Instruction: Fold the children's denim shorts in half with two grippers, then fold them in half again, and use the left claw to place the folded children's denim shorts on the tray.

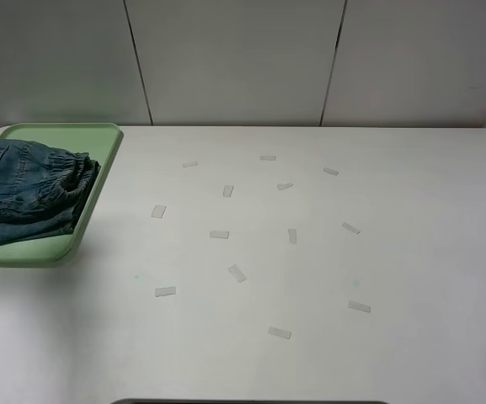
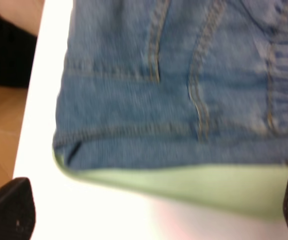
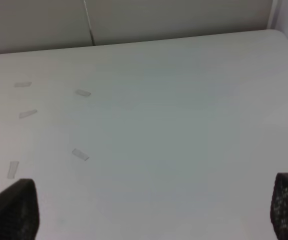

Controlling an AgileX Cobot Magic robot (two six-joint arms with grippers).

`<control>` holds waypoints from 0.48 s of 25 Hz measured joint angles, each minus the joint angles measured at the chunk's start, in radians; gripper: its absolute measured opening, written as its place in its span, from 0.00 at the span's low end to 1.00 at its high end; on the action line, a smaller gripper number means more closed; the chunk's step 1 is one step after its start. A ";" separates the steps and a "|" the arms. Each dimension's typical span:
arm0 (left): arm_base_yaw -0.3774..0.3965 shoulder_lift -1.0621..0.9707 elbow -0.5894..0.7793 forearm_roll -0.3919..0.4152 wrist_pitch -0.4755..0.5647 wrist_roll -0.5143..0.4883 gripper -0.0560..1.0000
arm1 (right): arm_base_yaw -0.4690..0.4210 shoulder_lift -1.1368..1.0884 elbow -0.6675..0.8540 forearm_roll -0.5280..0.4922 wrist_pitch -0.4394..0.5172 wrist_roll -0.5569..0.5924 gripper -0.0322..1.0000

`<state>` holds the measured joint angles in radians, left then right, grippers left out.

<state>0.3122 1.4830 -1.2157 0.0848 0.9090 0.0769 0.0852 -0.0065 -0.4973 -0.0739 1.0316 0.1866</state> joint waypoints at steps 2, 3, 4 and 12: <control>0.000 -0.047 0.000 -0.012 0.066 0.013 0.99 | 0.000 0.000 0.000 0.000 0.000 0.000 0.71; 0.000 -0.073 0.000 -0.016 0.101 0.019 0.99 | 0.000 0.000 0.000 0.000 0.000 0.000 0.71; 0.000 -0.097 0.000 -0.023 0.128 0.028 0.99 | 0.000 0.000 0.000 0.000 0.000 0.000 0.71; 0.000 -0.323 0.056 -0.050 0.262 0.082 0.99 | 0.000 0.000 0.000 0.000 0.000 0.000 0.71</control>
<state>0.3122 1.1600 -1.1596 0.0350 1.1706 0.1587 0.0852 -0.0065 -0.4973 -0.0739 1.0316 0.1866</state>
